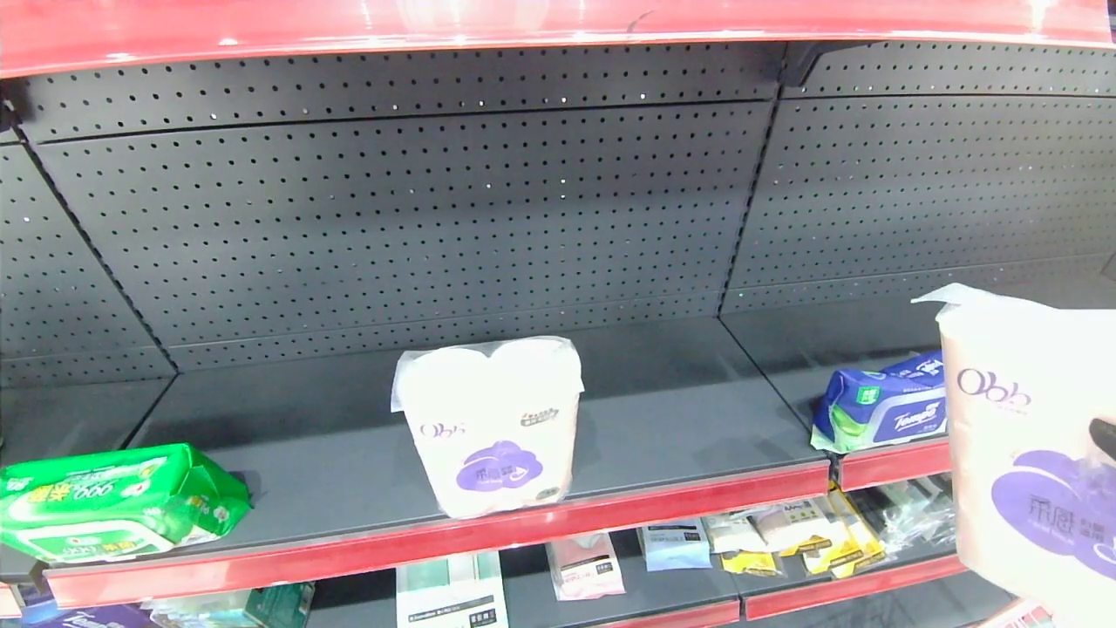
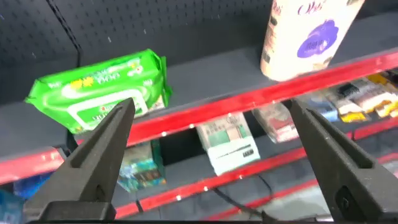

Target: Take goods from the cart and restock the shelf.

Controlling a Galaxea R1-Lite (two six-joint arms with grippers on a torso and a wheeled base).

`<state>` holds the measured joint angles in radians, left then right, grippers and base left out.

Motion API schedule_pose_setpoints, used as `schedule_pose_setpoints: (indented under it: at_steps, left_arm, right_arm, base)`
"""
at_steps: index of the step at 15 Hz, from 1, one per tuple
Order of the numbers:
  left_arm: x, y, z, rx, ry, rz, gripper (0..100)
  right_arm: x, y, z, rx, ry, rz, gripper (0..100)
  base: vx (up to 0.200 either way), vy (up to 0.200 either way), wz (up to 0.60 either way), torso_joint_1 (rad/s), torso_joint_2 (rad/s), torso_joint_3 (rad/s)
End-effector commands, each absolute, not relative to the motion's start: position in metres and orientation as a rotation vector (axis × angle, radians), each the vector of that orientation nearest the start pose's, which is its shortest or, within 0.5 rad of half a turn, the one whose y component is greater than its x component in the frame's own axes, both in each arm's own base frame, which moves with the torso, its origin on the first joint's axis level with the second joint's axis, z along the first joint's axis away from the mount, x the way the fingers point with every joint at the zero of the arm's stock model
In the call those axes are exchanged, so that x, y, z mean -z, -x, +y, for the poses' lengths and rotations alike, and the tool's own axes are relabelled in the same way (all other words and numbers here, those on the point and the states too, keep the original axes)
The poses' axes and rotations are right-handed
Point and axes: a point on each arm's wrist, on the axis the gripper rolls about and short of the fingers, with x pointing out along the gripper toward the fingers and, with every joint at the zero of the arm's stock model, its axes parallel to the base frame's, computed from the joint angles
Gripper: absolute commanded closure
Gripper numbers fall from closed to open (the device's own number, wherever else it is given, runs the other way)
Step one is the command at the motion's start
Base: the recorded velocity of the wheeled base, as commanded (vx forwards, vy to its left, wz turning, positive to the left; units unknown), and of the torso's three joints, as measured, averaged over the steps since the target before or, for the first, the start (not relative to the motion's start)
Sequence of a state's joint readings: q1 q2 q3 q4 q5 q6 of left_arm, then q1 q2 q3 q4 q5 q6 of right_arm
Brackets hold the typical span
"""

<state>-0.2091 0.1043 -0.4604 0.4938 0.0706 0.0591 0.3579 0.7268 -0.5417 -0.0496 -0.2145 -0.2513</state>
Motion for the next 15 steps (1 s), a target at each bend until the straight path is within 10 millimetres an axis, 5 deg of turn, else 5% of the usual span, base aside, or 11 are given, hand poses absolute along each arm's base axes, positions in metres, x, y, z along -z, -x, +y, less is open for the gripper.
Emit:
schedule_pose_setpoints:
  at_steps: [1,4,12,15]
  left_arm:
    - [-0.144,0.066,0.016,0.139,-0.083,0.074,0]
    - [-0.138,0.066,0.016,0.140,-0.095,0.073,0]
    - [-0.130,0.066,0.016,0.140,-0.112,0.074,0]
    - [-0.128,0.064,0.015,0.147,-0.115,0.082,0]
  right_arm:
    - [-0.226,-0.072,0.021,-0.157,0.295,0.155,100]
    - [-0.225,-0.076,0.022,-0.158,0.288,0.172,100]
    - [-0.222,-0.083,0.024,-0.157,0.272,0.206,100]
    - [-0.216,-0.101,0.017,-0.039,0.273,0.290,100]
  base:
    - [0.000,0.000,0.00,0.000,0.00,0.000]
    - [0.000,0.000,0.00,0.000,0.00,0.000]
    - [0.000,0.000,0.60,0.005,0.00,0.001]
    - [0.000,0.000,0.20,-0.001,0.01,0.001]
